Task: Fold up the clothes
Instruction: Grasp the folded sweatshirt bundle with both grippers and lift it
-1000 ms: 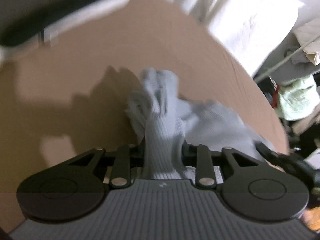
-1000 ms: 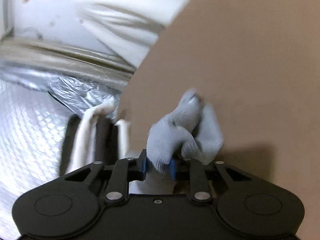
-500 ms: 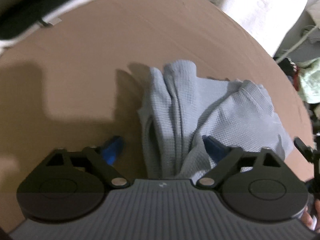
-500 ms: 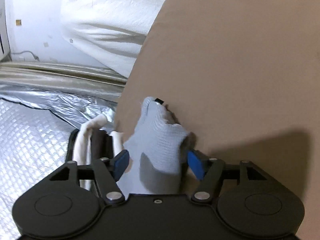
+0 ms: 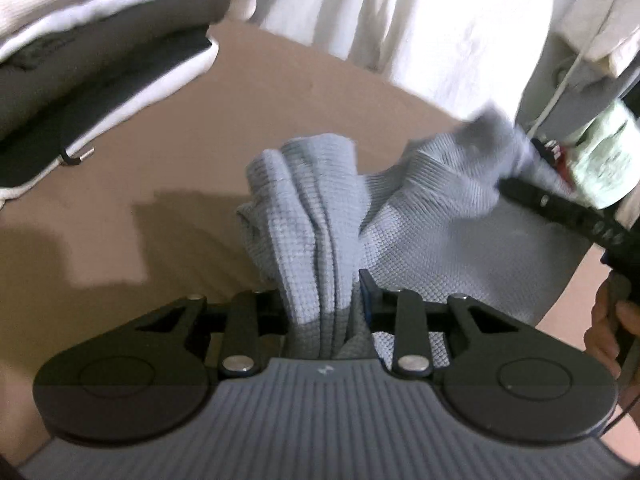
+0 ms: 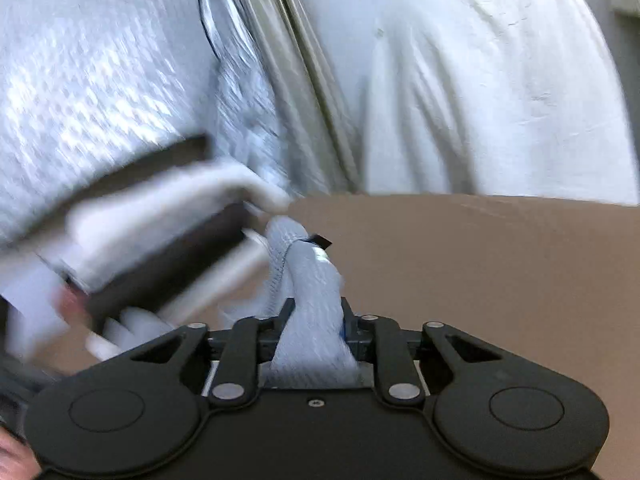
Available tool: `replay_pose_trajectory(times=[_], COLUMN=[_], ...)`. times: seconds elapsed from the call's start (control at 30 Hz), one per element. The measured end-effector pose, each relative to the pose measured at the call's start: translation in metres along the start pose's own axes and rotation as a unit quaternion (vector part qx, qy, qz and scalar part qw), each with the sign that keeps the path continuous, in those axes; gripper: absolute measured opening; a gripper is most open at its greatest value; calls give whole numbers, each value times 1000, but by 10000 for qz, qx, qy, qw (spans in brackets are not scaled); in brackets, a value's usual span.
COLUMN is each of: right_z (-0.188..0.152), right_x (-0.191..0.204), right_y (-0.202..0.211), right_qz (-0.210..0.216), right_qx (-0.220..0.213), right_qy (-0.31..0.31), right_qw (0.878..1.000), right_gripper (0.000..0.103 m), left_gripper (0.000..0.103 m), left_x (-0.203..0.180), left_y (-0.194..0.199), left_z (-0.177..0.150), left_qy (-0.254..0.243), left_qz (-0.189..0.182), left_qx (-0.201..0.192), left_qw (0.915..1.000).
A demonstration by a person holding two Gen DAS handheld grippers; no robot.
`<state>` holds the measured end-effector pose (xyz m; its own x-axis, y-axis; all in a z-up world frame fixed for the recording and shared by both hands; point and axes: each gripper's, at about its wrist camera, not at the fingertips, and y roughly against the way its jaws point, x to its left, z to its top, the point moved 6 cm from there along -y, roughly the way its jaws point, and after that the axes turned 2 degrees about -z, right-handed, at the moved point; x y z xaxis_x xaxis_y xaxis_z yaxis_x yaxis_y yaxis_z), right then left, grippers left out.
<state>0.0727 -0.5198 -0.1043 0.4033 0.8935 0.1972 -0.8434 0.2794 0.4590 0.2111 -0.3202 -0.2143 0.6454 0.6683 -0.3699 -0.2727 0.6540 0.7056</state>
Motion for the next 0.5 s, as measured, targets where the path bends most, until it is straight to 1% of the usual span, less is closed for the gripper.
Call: replay_pose_trajectory(times=[0.03,0.07,0.1,0.13,0.17,0.2,0.23,0.27,0.3,0.33,0.37,0.43,0.47,0.5], right_z=[-8,-16,-25,-33,-42,-50,-57,-61,-64,-70,-74,-80,-82,-85], right_x=[-18,-37,-52,-66,-80,-88,-91,-90,-88,-86,-81,-66,-59,-52], right_y=[-6,-10,-9,-5,-1,6,14,23,33,41,46,47,42,35], right_qz=[-359,-712,-714,-583,-449,-275,-182,-109,-30,121,346,672,718,725], right_qx=[206,413,541,637,730,806,839,794,723,672,677,833,945,1067], right_qy=[-218,-513,-1051,-1675,-2293,-2749,-2980,-3050,-3081,-3108,-3137,-3126,-3033,-2908], right_qw=[9989,9953,9904,9821,9696,9577,9507,9490,9486,9480,9465,9439,9455,9480], right_gripper=[34,38,39,39,39,41,43,49,59,63,70,71,75,83], left_gripper=[50,59,60,59,60,65,68,73,73,73,73,77,83,84], left_x=[7,15,24,31,40,50,57,63,66,68,65,54,49,43], left_y=[-12,-19,-23,-23,-21,-15,-10,-7,-7,-9,-11,-19,-22,-24], left_z=[-4,-6,-8,-8,-6,-4,-4,-4,-4,-5,-5,-4,-3,-3], left_qy=[138,345,582,753,1042,1333,1538,1717,1762,1748,1668,1449,1355,1267], left_qz=[62,11,-90,-360,-622,-821,-997,-1167,-1237,-1264,-1261,-1231,-1255,-1295], left_qx=[218,281,277,354,478,586,656,713,809,923,977,1033,1039,1036], left_qw=[9996,9990,9979,9959,9915,9859,9809,9756,9732,9721,9730,9763,9773,9780])
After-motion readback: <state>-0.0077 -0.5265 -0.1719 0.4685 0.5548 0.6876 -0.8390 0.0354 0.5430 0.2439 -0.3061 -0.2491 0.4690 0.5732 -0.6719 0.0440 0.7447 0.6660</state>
